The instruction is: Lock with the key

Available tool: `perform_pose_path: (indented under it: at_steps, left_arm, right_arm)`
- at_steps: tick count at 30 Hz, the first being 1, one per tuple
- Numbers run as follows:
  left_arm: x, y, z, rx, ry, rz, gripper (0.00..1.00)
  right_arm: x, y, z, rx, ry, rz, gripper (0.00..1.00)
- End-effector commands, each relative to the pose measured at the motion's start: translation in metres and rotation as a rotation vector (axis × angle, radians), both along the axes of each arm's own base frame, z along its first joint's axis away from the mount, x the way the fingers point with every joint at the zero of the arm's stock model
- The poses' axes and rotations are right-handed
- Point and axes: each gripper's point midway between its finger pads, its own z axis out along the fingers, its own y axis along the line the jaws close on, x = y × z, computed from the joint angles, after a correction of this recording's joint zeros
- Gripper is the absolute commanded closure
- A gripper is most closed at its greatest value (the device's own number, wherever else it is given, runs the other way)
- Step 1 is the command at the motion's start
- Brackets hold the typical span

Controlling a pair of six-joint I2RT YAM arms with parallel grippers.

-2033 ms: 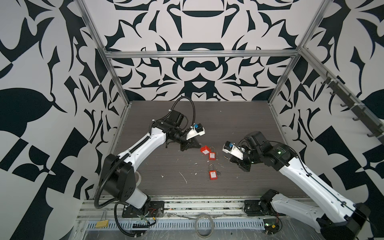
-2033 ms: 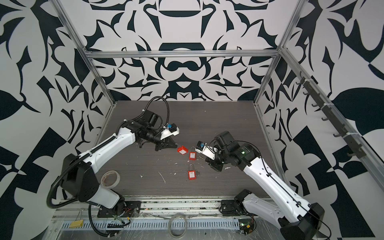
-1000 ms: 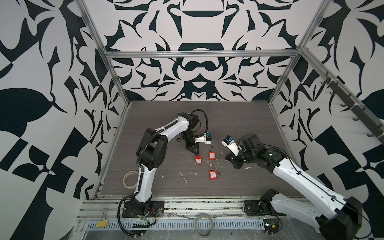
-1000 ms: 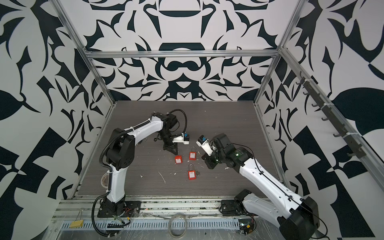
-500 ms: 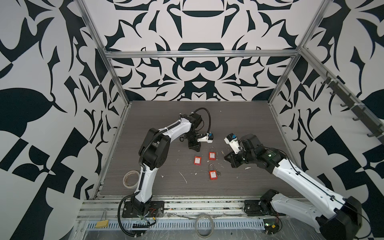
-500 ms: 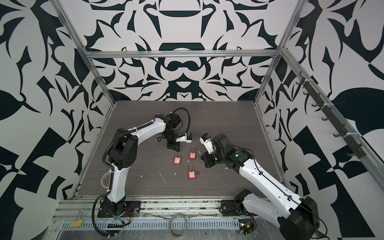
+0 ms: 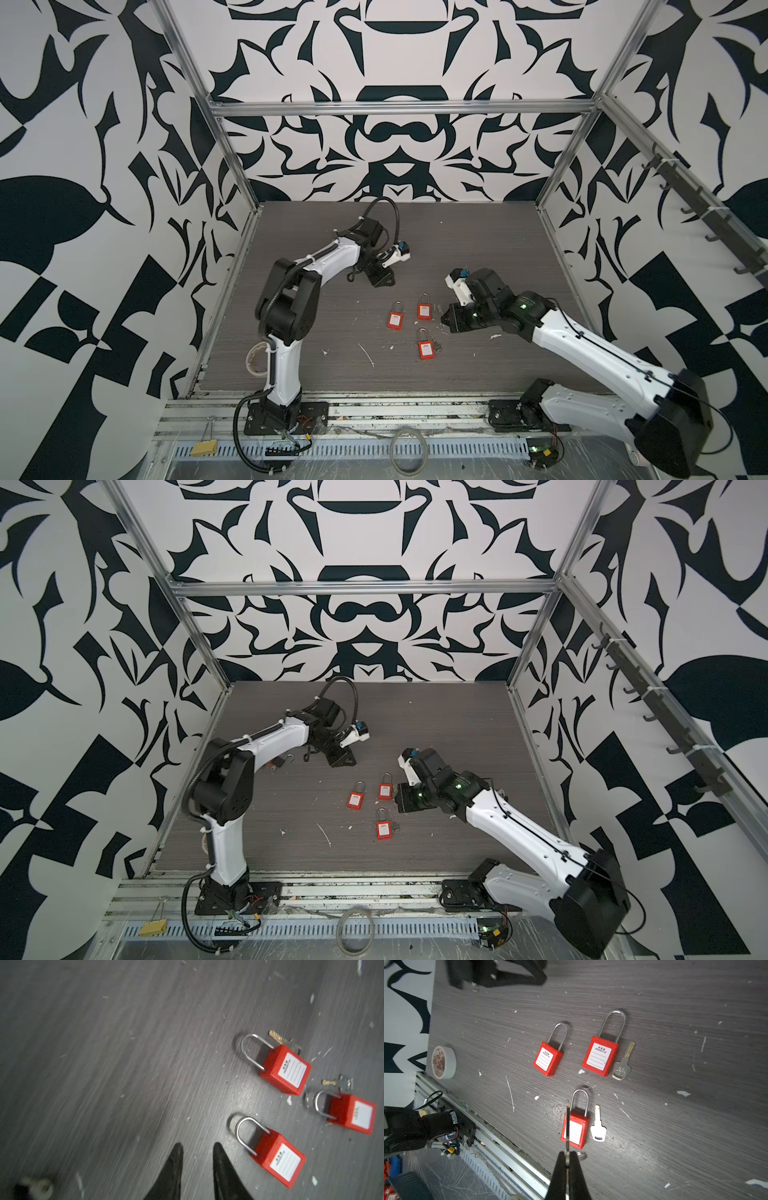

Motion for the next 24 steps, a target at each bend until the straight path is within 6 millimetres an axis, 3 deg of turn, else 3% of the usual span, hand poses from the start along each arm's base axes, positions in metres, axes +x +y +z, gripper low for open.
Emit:
perform_pose_path:
  at_steps: [1, 7, 12, 24]
  left_arm:
    - [-0.004, 0.004, 0.034, -0.180, 0.066, 0.163, 0.71]
    - [-0.043, 0.023, 0.034, -0.244, 0.184, 0.303, 0.71]
    - [-0.062, 0.031, 0.025, -0.261, 0.299, 0.412, 0.71]
    - [-0.082, 0.037, -0.012, -0.178, 0.508, 0.523, 0.71]
  right_arm:
    - [0.018, 0.024, 0.011, 0.030, 0.026, -0.094, 1.00]
    - [0.034, 0.057, -0.015, -0.041, 0.116, -0.110, 1.00]
    - [0.044, 0.068, -0.044, -0.075, 0.177, -0.152, 1.00]
    - [0.054, 0.093, -0.081, -0.165, 0.265, -0.123, 0.98]
